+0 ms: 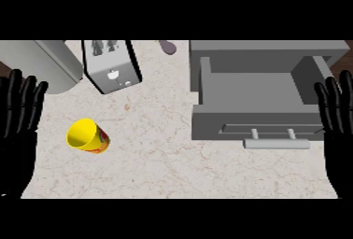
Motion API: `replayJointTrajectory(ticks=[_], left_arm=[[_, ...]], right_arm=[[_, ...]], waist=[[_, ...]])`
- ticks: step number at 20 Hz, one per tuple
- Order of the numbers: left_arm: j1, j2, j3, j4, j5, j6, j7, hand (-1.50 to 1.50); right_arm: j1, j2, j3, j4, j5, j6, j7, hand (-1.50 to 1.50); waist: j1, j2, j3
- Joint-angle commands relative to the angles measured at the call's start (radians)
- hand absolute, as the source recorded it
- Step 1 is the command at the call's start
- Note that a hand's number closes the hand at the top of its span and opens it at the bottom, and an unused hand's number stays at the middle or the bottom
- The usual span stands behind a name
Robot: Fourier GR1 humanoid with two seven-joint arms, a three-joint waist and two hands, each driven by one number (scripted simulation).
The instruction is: Pick up the cup, place it into the drawer and close the drawer
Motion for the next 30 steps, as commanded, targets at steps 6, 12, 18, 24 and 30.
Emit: replayJointTrajectory(ticks=[6, 12, 18, 24, 30], left_arm=[[0.044, 0.118, 0.207, 0.041, 0.231, -0.195, -0.045, -1.50], [0.014, 0.051, 0.256, 0.226, 0.376, -0.127, 0.089, -1.50], [0.047, 0.036, 0.274, 0.426, 0.285, -0.184, -0.087, -1.50], [-0.024, 0.095, 0.329, 0.673, 0.277, -0.242, -0.172, -1.50], [-0.032, 0.106, 0.332, 0.738, 0.231, -0.212, -0.184, -1.50]], right_arm=[[0.049, 0.004, 0.054, -0.055, 0.048, 0.027, -0.026, -1.50], [-0.047, -0.043, 0.062, 0.062, -0.017, 0.103, 0.112, -1.50], [-0.121, -0.069, -0.004, 0.162, -0.067, 0.152, 0.077, -1.50], [-0.212, -0.065, -0.030, 0.244, -0.048, 0.142, 0.063, -1.50], [-0.235, -0.108, -0.095, 0.229, -0.108, 0.191, 0.097, -1.50]], waist=[[-0.006, 0.026, -0.019], [-0.006, 0.027, -0.019], [-0.006, 0.028, -0.019], [-0.006, 0.028, -0.019], [-0.006, 0.027, -0.019]])
